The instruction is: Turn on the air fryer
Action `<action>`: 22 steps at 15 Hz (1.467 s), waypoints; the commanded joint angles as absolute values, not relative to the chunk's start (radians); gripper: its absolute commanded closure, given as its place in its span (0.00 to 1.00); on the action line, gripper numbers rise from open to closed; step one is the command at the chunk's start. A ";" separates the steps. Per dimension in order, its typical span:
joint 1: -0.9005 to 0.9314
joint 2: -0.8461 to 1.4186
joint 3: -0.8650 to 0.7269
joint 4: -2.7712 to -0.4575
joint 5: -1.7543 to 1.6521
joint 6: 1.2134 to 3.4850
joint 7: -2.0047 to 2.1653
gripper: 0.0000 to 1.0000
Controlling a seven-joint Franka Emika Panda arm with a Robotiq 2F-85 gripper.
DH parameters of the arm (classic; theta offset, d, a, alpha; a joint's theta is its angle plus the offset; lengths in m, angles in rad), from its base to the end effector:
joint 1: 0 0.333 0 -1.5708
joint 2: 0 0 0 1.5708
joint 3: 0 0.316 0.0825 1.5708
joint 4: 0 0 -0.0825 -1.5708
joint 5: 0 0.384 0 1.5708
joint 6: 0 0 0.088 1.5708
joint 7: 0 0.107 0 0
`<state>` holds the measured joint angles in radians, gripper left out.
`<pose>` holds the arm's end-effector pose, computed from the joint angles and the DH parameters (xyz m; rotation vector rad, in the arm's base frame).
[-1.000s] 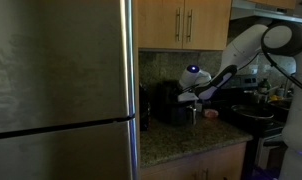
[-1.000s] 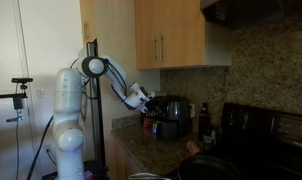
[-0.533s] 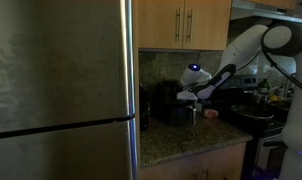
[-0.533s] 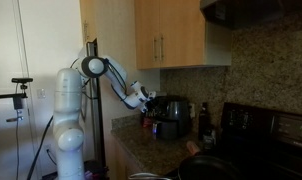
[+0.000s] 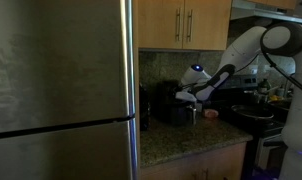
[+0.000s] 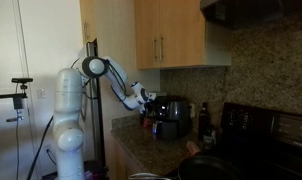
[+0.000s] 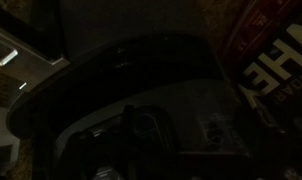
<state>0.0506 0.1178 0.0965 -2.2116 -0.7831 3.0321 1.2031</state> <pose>0.5618 0.1362 0.3930 -2.7708 0.4339 -1.0616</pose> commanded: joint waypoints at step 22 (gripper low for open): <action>0.092 -0.068 0.172 -2.266 -0.644 2.834 1.123 0.00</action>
<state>0.0923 -0.0707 0.1727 -2.2668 -0.6416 2.8312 1.1224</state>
